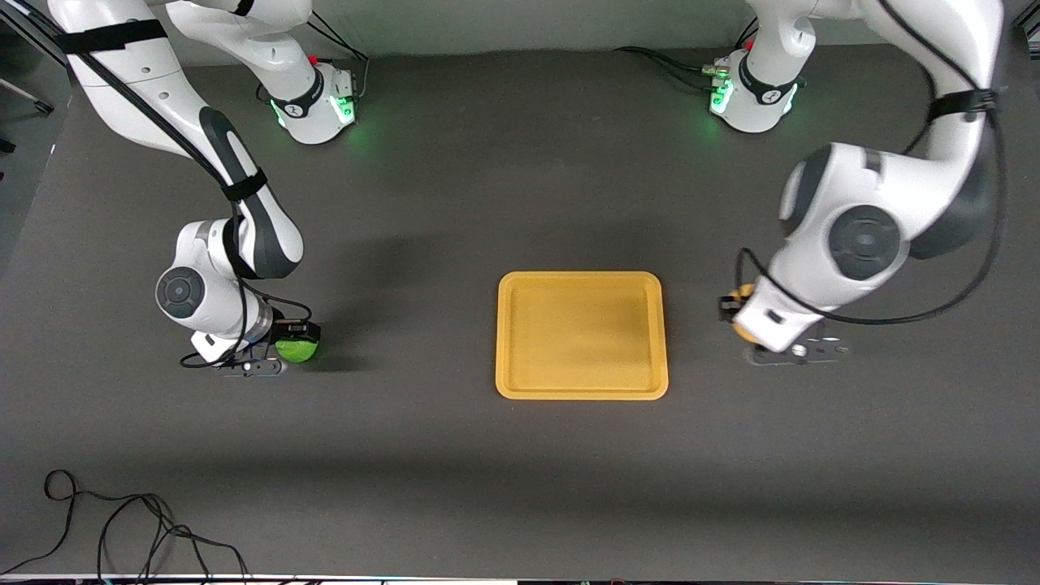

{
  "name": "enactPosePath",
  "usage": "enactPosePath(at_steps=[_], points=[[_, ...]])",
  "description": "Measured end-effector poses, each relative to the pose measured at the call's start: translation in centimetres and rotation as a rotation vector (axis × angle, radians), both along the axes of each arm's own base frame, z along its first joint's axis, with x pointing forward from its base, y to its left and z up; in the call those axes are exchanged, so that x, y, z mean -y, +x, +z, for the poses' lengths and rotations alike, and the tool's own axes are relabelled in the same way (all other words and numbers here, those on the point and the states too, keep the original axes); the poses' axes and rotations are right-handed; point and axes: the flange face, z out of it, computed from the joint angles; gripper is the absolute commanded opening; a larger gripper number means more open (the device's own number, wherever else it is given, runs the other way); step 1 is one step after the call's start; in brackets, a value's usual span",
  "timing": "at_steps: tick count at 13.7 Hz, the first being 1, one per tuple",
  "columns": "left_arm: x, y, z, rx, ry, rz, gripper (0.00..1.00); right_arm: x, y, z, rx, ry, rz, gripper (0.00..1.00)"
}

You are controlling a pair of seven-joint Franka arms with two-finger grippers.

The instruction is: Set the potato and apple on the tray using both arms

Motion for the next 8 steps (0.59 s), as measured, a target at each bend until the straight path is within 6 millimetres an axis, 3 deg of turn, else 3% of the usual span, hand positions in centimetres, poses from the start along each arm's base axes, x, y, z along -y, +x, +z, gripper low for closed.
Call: enactPosePath(at_steps=[3, 6, 8], points=[[6.1, -0.8, -4.7, 0.018, -0.011, 0.036, 0.46, -0.5, 1.1, 2.4, -0.005, 0.004, 0.002, 0.3], [9.8, -1.4, -11.4, 0.011, -0.01, 0.068, 0.47, -1.5, 2.9, 8.2, -0.051, 0.011, 0.009, 0.3], [10.7, -1.7, -14.8, -0.003, -0.007, 0.067, 0.5, -3.1, 3.6, 12.6, -0.064, 0.022, 0.027, 0.3]])
